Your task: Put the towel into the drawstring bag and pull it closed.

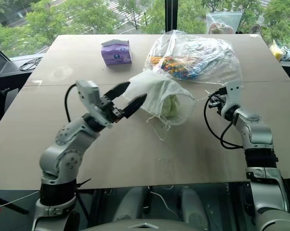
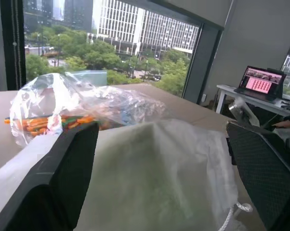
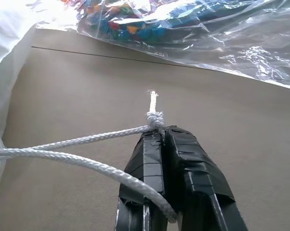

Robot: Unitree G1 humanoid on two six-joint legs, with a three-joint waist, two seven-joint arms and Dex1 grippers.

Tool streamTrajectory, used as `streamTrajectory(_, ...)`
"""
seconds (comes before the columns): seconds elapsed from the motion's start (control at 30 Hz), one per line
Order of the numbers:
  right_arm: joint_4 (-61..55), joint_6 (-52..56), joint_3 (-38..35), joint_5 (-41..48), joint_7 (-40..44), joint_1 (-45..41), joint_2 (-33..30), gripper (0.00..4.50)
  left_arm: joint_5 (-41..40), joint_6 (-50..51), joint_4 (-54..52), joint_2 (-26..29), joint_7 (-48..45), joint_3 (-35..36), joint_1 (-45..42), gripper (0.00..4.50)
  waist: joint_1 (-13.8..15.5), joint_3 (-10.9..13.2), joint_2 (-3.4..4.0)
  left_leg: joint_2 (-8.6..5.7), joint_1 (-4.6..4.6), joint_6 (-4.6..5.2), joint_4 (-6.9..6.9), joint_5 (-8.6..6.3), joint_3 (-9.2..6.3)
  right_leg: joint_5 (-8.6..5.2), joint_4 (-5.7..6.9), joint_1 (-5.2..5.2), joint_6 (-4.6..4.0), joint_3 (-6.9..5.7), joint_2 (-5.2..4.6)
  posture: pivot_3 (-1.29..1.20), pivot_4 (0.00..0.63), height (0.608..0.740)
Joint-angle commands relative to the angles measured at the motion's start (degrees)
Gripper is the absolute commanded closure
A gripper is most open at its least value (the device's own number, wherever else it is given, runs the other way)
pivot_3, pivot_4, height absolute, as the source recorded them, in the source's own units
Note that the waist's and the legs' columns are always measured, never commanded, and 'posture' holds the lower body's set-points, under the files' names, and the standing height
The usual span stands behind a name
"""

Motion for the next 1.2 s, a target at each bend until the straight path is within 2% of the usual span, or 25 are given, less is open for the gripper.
streamTrajectory(0.03,-2.18,-0.46,-0.66,0.03,0.33,-0.59,-0.02,4.50,-4.60,3.33,-3.91,4.46,-3.42,1.17,3.06,0.10,-0.02,-0.01,0.01,0.00,0.01,0.00,0.01,0.00,0.00,0.00,-0.01,0.03,0.00,0.00,0.02,0.00,0.150,0.740)
streamTrajectory(0.17,-2.21,-0.31,-0.60,-0.04,0.25,-0.94,0.12,4.50,1.07,2.99,-3.77,9.55,-5.66,-3.06,8.25,0.10,-0.02,-0.01,0.01,-0.05,0.05,0.01,0.02,0.00,0.10,0.00,-0.03,0.06,0.00,0.08,0.01,0.00,0.150,0.740)
streamTrajectory(0.3,-2.17,-0.13,-0.59,0.19,0.44,-1.21,0.33,4.50,13.63,-3.91,2.74,12.23,-6.49,-10.89,8.14,0.10,0.22,-0.01,0.02,-0.04,0.05,0.00,0.00,0.00,0.03,-0.01,-0.03,0.05,-0.02,0.02,-0.02,0.00,0.150,0.740)
streamTrajectory(0.57,-1.81,-0.12,-0.31,0.11,0.46,-2.23,0.96,4.50,32.09,-21.75,24.11,2.93,-4.08,-23.90,-2.74,0.10,0.30,-0.01,0.05,-0.05,0.04,0.02,0.04,0.00,0.16,0.02,-0.04,0.05,-0.01,0.07,-0.06,0.00,0.150,0.740)
streamTrajectory(0.7,-2.84,-0.17,0.27,-0.14,0.22,-1.45,1.66,4.50,34.60,-25.88,29.34,-1.36,-1.66,-23.80,-4.08,0.10,-0.06,-0.01,0.05,-0.06,0.02,0.03,-0.09,-0.01,0.18,0.02,-0.03,-0.03,-0.01,0.09,-0.06,0.00,0.150,0.740)
streamTrajectory(0.83,-5.35,1.00,-0.27,0.50,-0.80,-0.41,2.62,4.50,37.58,-27.94,30.10,-2.11,2.09,-22.07,-3.02,0.10,0.00,-0.01,0.05,-0.02,0.02,0.02,-0.18,-0.01,0.10,0.02,-0.01,-0.05,-0.01,0.04,-0.11,0.00,0.150,0.740)
streamTrajectory(1.2,-2.63,-0.58,-1.31,-0.23,-1.56,-1.24,2.63,4.50,41.51,-33.48,23.16,-2.61,12.73,-13.54,4.39,0.10,0.05,-0.01,0.05,-0.04,0.04,0.03,-0.06,-0.01,0.15,0.06,0.00,-0.02,0.05,0.06,-0.29,0.00,0.150,0.740)
